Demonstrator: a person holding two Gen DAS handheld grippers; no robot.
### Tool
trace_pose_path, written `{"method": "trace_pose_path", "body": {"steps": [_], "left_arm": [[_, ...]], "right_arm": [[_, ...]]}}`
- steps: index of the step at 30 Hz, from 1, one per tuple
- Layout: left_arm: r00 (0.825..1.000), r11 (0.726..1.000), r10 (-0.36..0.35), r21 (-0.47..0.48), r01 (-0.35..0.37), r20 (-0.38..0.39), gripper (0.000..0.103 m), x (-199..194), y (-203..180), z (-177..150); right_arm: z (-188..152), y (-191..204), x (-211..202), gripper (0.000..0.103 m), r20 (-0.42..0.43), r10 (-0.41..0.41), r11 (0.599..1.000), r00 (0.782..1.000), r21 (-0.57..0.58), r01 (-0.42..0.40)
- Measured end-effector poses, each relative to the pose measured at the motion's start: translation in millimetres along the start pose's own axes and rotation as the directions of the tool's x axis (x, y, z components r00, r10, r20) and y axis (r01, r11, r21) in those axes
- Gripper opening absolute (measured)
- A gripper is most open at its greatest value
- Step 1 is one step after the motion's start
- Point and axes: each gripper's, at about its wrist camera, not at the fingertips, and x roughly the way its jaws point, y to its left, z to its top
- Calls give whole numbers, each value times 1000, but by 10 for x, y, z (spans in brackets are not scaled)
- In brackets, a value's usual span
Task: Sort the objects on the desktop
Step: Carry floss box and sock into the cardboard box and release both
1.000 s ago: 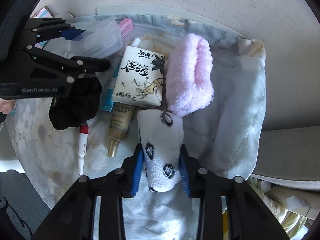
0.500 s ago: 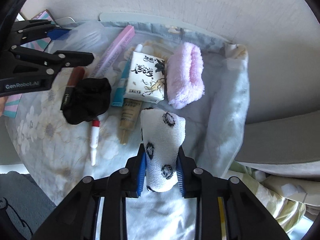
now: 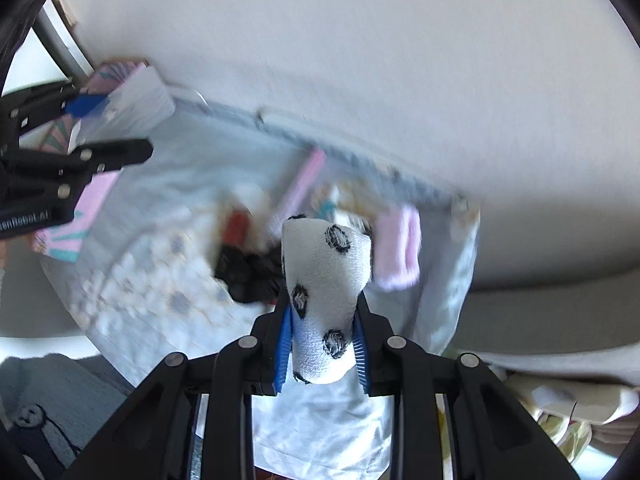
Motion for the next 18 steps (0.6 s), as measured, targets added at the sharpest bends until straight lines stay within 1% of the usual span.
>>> {"method": "trace_pose_path", "body": {"steps": [4,8,9,10,13,15,18], "left_arm": [[998,997,51,-65,-50,26,52,-260,428,-103],[994,984,107,-144,-101,35,52,-521,898,-261],[992,980,121,-163,-114,34,52,-576,1012,-307],[991,976,133,-180,-126,31,52,-621,1112,-353],[983,954,185,-241,-176,14,52,-745,1425,-529],[973,933,232,-280,-225,-8,52,-792,1617,-677],[966,900,253,-354,-253,-46,52,-844,1897,-943]], "right_arm": [[370,267,-186,25,38,-9,997,999,-72,12],[725,596,-349,25,69,1,987,998,-160,10],[797,671,-377,25,79,26,971,997,-240,-6],[897,802,-404,25,87,35,959,996,-282,-10],[1104,1147,-427,25,97,60,937,993,-349,-23],[1218,1319,-454,25,99,79,922,992,-386,-35],[1419,1715,-443,25,90,125,891,988,-448,-71]]}}
